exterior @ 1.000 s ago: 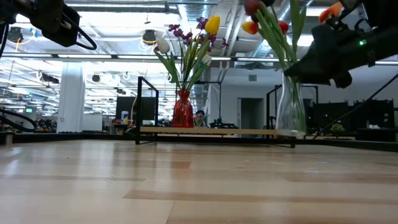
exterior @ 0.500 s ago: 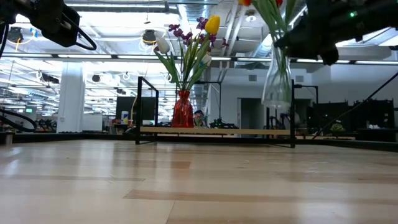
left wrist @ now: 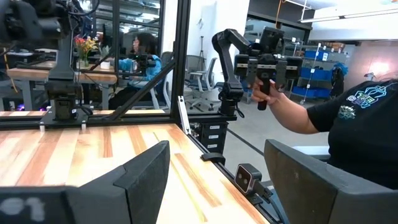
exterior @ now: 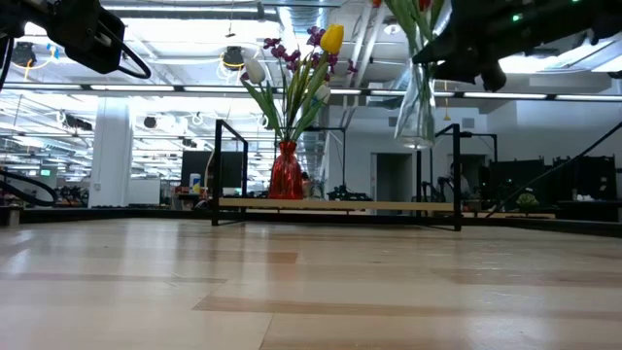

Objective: Pick and place flowers into a vace then onto a shelf
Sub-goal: Put the transparent vase on the shelf

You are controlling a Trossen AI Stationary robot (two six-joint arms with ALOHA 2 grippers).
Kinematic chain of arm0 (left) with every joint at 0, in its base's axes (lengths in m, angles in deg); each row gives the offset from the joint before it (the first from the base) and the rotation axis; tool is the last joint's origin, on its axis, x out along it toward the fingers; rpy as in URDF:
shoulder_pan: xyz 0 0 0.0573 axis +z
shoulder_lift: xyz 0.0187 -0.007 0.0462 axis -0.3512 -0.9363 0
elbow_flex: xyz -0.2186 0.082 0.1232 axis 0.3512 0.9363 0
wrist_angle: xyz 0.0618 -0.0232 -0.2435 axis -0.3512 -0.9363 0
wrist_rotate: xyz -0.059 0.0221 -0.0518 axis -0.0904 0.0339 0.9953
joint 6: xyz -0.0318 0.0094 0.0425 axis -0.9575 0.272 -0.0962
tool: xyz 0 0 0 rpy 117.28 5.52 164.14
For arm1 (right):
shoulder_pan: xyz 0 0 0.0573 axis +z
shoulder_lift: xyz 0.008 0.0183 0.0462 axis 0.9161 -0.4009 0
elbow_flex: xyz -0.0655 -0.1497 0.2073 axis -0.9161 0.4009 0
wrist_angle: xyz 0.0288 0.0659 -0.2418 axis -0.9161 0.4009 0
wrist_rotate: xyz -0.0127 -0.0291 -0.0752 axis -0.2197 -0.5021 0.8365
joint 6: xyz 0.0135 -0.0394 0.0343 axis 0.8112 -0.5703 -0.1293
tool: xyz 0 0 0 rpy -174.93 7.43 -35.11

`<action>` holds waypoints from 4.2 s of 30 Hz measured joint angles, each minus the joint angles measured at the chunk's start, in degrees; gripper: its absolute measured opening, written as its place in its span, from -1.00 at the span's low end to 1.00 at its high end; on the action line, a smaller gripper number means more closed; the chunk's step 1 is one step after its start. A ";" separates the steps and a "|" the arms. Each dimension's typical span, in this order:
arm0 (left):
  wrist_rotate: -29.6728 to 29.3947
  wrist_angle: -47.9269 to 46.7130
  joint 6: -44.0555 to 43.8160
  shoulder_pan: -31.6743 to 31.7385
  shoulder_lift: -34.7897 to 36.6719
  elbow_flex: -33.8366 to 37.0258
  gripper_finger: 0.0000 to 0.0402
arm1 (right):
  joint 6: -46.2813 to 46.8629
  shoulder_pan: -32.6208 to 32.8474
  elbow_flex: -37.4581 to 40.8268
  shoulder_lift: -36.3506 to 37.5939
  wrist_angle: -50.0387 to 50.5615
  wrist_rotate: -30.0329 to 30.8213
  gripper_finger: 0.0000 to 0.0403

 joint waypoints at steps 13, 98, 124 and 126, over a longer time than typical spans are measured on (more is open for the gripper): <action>0.00 0.00 0.02 -0.02 0.00 0.00 0.26 | -0.96 -11.08 -6.71 -14.36 -4.64 -5.88 -0.05; 1.51 -2.73 -0.46 0.00 -0.02 0.02 0.26 | 6.59 -11.78 -14.68 -37.50 -12.92 4.78 -0.10; 1.51 -2.73 -0.46 -0.02 -0.02 0.02 0.26 | 4.99 -11.50 -14.77 -37.39 -12.63 4.88 -0.07; 1.51 -2.73 -0.46 0.00 -0.02 0.02 0.26 | 4.94 -11.63 -14.77 -37.39 -12.87 4.89 -0.09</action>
